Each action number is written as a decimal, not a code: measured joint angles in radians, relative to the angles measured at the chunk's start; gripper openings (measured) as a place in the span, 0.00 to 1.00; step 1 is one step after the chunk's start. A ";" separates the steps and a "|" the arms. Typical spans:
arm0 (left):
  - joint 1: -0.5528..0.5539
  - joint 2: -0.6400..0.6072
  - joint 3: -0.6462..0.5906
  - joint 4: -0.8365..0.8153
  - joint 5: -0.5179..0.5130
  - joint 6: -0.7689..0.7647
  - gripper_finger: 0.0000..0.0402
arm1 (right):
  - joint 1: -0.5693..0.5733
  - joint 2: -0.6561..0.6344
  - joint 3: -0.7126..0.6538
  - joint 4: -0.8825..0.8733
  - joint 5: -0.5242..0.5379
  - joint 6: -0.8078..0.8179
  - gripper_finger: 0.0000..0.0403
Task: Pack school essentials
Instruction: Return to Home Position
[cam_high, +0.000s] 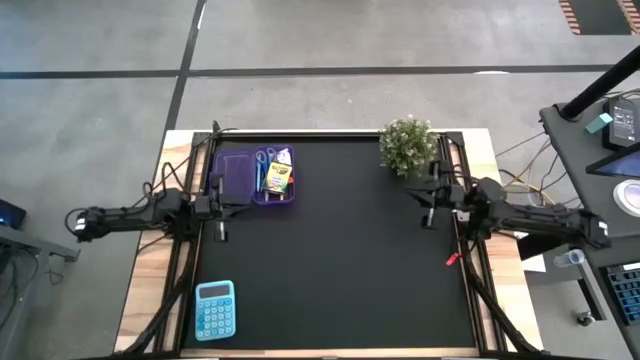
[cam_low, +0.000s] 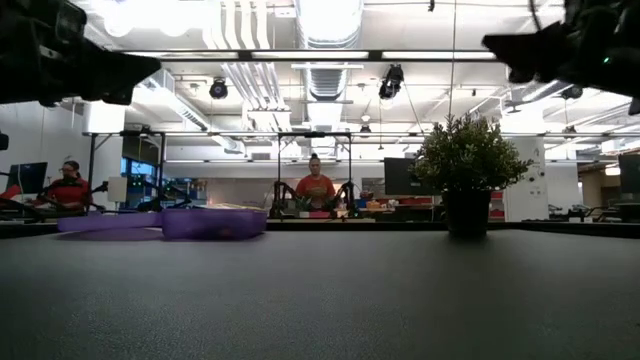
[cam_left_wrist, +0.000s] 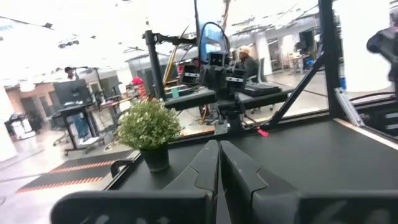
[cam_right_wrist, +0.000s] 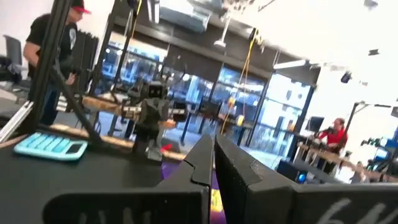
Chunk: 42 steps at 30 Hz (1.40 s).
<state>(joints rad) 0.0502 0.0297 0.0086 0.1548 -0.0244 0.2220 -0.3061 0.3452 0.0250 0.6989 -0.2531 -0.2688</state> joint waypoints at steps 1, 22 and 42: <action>0.000 -0.011 0.000 -0.015 0.014 0.005 0.00 | 0.000 -0.034 0.003 -0.025 0.000 0.000 0.02; 0.000 0.078 -0.002 -0.023 0.054 -0.001 0.00 | 0.011 -0.297 0.005 -0.228 -0.061 0.098 0.02; 0.000 0.146 -0.003 -0.011 0.044 -0.001 0.00 | 0.193 -0.345 0.005 -0.733 0.243 -0.065 0.02</action>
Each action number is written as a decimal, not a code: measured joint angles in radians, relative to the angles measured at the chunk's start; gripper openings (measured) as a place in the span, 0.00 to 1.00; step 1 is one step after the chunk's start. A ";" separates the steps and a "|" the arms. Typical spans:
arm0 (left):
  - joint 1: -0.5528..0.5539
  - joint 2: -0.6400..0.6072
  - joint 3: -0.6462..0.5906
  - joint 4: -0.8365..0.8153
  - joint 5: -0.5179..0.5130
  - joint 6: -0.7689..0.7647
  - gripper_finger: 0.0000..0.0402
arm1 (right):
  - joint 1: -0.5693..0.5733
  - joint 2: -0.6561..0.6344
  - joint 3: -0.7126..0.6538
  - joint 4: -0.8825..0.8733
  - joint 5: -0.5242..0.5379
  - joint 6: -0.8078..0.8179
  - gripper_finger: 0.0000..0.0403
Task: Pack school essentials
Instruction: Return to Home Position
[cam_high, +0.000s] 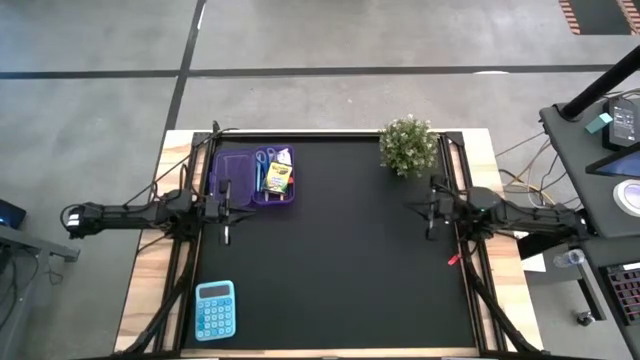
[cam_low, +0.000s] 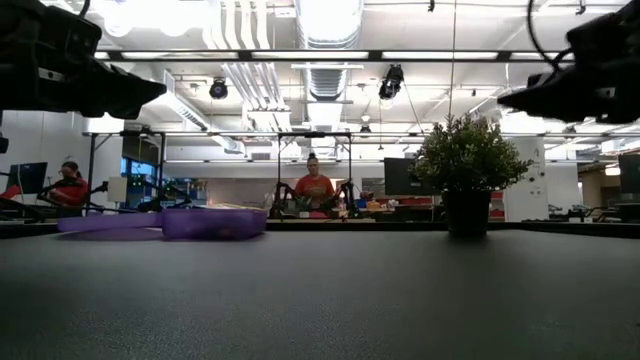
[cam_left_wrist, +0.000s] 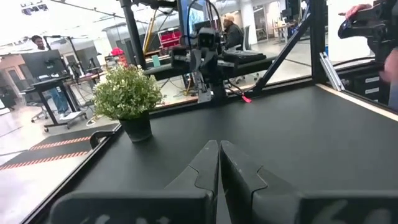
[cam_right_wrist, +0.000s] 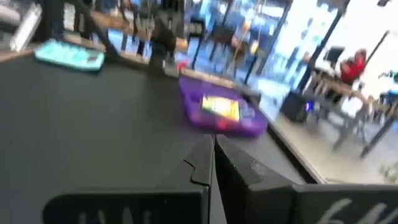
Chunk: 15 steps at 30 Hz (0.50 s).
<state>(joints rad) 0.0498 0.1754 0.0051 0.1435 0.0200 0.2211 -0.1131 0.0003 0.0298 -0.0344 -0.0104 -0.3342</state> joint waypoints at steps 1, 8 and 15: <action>0.000 0.001 0.000 0.000 0.000 0.000 0.00 | 0.008 0.000 0.000 0.002 0.003 -0.018 0.02; 0.000 -0.001 0.000 0.000 -0.002 0.000 0.00 | 0.019 0.032 -0.004 0.031 0.013 -0.063 0.02; 0.000 0.000 0.000 0.003 -0.002 0.000 0.00 | 0.019 0.049 -0.004 0.032 0.013 -0.060 0.02</action>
